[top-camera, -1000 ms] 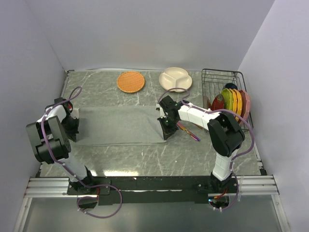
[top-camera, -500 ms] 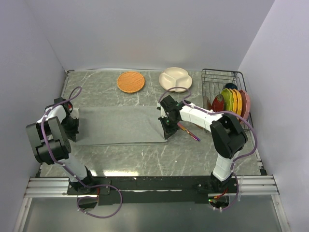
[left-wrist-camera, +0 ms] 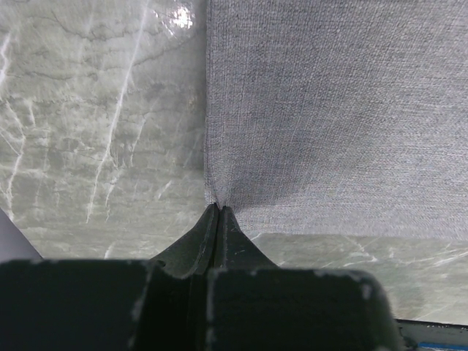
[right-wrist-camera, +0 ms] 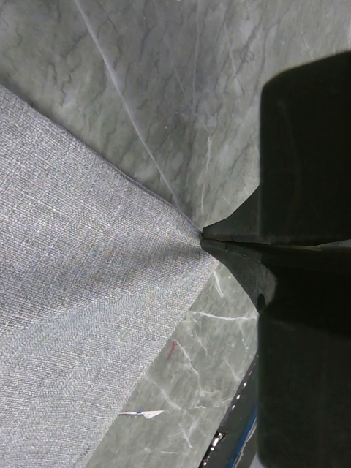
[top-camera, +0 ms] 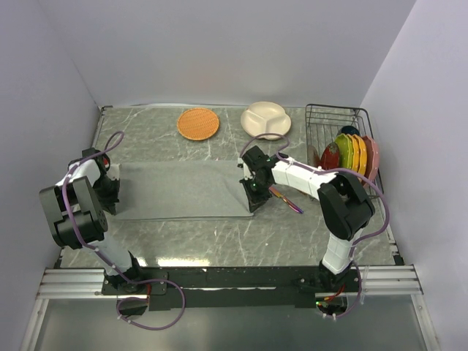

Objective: Fold the napkin into a case and place the utensils inside
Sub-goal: Smooth out the rectangle-folded napkin at the center of the board.

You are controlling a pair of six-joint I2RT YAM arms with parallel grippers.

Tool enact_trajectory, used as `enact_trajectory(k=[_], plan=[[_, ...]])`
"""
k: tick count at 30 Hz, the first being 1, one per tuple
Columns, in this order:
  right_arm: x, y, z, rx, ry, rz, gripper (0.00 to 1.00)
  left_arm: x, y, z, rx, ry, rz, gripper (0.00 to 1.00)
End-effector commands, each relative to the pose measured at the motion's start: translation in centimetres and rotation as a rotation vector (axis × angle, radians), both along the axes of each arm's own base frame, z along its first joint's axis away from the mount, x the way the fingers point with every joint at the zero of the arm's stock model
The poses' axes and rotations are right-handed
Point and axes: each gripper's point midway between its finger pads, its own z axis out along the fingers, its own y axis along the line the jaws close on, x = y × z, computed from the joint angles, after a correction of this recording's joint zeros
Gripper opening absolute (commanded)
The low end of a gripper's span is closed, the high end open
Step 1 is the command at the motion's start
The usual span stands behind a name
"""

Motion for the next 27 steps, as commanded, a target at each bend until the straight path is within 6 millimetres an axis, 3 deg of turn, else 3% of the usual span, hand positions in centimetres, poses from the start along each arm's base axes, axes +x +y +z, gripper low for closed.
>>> enact_trajectory(k=[1,13,17,19,20,21,23,24,25,27], plan=[[-0.5,0.2,0.9,0.001,-0.029,0.010,0.00,-0.3,0.2,0.4,0.011,-0.014,-0.001,0.01],[-0.5,0.2,0.2,-0.024,-0.023,0.014,0.00,-0.7,-0.1,-0.3,0.002,-0.005,0.003,0.01],[0.5,-0.3,0.0,-0.067,-0.058,-0.002,0.09,-0.3,0.2,-0.4,0.014,-0.012,0.010,0.04],[1.6,-0.7,0.3,-0.094,-0.082,-0.016,0.15,0.3,0.6,0.0,0.027,-0.035,0.014,0.25],[1.9,-1.0,0.5,-0.107,-0.083,-0.021,0.31,0.5,0.7,0.3,0.021,-0.046,0.019,0.37],[2.8,-0.8,1.3,-0.098,-0.105,-0.026,0.41,1.4,0.7,1.2,0.006,-0.084,0.017,0.59],[3.3,-1.3,2.4,-0.099,-0.103,-0.025,0.60,2.8,0.5,3.1,-0.019,-0.166,-0.018,0.72],[4.1,-0.9,3.6,-0.083,-0.123,-0.025,0.66,4.2,0.0,4.7,-0.052,-0.243,-0.048,0.98],[4.4,-1.0,4.7,-0.069,-0.142,-0.018,0.71,5.1,0.0,6.0,-0.050,-0.296,-0.083,0.99],[5.3,-0.3,7.5,-0.021,-0.189,-0.012,0.80,7.9,0.1,10.9,-0.022,-0.474,-0.136,0.99]])
